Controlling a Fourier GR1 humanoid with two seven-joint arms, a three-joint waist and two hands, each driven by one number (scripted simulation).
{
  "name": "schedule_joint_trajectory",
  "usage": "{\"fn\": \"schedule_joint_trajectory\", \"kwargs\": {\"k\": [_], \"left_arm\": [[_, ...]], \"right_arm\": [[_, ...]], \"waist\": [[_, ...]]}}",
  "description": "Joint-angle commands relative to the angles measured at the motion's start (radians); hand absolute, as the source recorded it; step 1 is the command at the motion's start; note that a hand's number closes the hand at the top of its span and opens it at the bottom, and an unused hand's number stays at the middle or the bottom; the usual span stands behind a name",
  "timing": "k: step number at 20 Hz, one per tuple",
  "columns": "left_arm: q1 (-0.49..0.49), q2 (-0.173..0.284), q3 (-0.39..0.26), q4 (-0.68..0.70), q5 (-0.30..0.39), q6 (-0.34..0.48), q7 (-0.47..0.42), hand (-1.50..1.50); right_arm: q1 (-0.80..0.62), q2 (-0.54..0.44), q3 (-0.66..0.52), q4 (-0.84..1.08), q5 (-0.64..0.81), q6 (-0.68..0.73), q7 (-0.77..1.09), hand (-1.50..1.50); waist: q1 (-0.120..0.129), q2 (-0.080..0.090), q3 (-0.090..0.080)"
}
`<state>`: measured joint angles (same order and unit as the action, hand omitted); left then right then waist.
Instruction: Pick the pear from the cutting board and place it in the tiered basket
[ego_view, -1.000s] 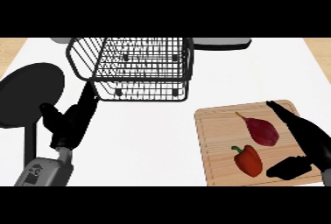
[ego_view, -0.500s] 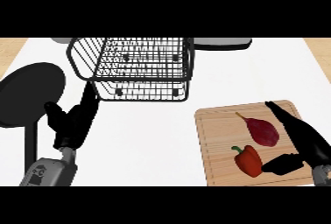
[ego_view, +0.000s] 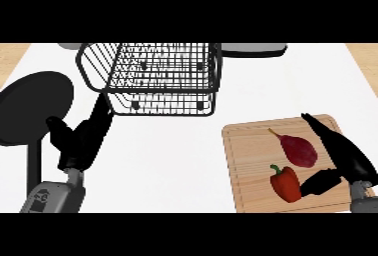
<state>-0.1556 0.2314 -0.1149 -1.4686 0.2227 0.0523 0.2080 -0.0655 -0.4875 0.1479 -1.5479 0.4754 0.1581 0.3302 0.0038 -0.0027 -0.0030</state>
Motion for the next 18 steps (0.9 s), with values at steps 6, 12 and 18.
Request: {"fn": "schedule_joint_trajectory", "kwargs": {"k": [6,12,18], "left_arm": [[-0.028,-0.041,0.01,0.049,-0.02,-0.056,-0.038,0.0],[-0.002,-0.049,0.005,-0.037,-0.023,-0.055,0.044,0.0],[-0.019,-0.046,0.024,0.005,-0.036,-0.07,-0.003,0.0]], "right_arm": [[-0.096,0.111,-0.007,0.229,0.09,-0.04,-0.074,-1.5],[-0.08,0.14,-0.023,0.224,0.109,-0.041,-0.091,-1.5],[-0.118,0.142,-0.033,0.328,0.078,-0.002,-0.253,1.5]], "waist": [[-0.002,0.004,0.003],[-0.002,0.002,0.003],[-0.002,0.004,0.003]]}}
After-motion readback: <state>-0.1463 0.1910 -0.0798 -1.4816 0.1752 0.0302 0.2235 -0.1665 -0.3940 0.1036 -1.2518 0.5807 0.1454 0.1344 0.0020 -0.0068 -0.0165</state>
